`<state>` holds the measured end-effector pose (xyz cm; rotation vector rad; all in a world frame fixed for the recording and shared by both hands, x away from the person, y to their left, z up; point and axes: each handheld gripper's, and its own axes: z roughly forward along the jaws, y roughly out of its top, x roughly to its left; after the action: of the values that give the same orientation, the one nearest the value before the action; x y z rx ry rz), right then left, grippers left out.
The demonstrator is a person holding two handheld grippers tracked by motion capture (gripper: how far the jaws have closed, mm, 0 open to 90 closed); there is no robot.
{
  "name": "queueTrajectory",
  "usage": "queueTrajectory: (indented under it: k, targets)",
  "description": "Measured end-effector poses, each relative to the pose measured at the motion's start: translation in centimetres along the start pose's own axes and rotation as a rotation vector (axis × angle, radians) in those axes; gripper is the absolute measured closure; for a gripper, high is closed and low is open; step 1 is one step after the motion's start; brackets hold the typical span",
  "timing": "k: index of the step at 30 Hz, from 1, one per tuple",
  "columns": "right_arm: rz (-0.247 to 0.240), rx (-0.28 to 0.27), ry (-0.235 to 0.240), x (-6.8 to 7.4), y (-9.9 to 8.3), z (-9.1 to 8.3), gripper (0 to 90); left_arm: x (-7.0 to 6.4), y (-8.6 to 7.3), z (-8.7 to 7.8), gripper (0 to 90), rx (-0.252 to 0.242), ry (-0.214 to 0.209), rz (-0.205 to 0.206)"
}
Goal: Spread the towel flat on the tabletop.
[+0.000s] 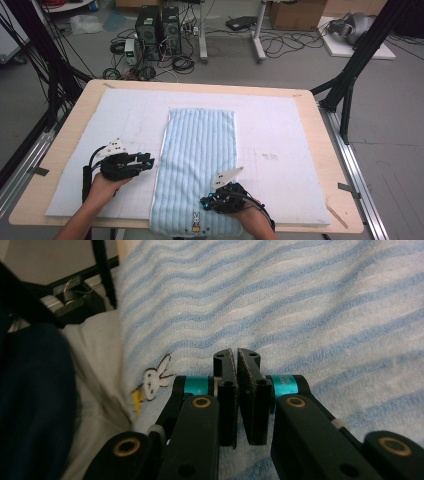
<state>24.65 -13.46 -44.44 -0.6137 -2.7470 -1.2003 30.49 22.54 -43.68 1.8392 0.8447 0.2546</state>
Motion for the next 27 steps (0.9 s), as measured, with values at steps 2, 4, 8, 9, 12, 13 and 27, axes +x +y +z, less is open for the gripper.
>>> queueTrajectory:
  k: [2, 4, 8, 9, 12, 13, 27]
  targets:
    - [-0.014, 0.015, 0.012, 0.1, 0.0, -0.1, 85.8, 0.2, 0.2, 0.2, 63.8, 0.0, 0.005, -0.002]
    - [-0.013, 0.001, 0.01, -0.1, 0.3, -0.6, 82.1, 0.5, 0.5, 0.4, 62.0, 0.001, 0.015, 0.003]
    - [0.046, -0.117, -0.088, -1.6, 0.6, -2.0, 67.5, 0.7, 1.2, 0.4, 54.3, -0.024, 0.032, -0.015]
    - [0.061, -0.133, -0.137, -2.1, 0.6, -2.4, 63.1, 0.7, 1.3, 0.4, 53.0, -0.03, 0.038, -0.015]
    - [0.123, -0.174, -0.275, -3.6, 0.5, -3.1, 56.8, 1.0, 1.6, 0.7, 48.9, -0.043, 0.058, -0.023]
    - [0.142, -0.182, -0.319, -4.2, 0.5, -3.4, 57.5, 1.2, 1.7, 0.9, 48.6, -0.043, 0.06, -0.023]
    - [0.174, -0.085, -0.492, -10.2, 1.9, -2.2, 72.0, 3.4, 4.0, 3.8, 51.1, -0.05, 0.094, -0.05]
